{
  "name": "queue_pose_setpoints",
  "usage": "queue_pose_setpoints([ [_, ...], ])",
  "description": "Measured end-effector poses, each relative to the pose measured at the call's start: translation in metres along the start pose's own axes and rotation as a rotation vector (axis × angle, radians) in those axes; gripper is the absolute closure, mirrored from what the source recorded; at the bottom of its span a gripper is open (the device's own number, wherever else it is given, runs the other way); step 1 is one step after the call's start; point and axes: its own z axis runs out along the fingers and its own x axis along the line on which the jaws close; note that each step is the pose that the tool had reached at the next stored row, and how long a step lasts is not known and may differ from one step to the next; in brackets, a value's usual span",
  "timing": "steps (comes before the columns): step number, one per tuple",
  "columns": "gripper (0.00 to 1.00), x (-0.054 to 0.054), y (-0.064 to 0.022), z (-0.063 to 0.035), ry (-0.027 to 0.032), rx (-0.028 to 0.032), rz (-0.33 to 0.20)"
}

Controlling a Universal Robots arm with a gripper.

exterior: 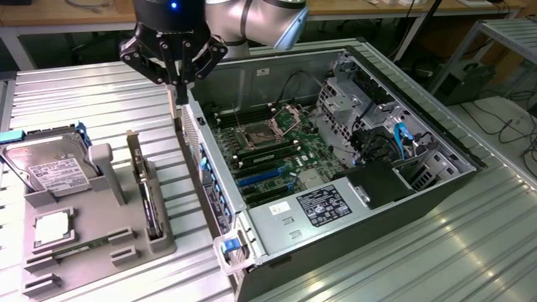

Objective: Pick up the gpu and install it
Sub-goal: 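Reach for the gpu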

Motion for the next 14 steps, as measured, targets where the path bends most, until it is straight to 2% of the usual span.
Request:
queue_pose_setpoints([
  [14, 0.89, 0.023, -0.0034, -0.0004, 0.0002, -0.0002, -0.004],
])
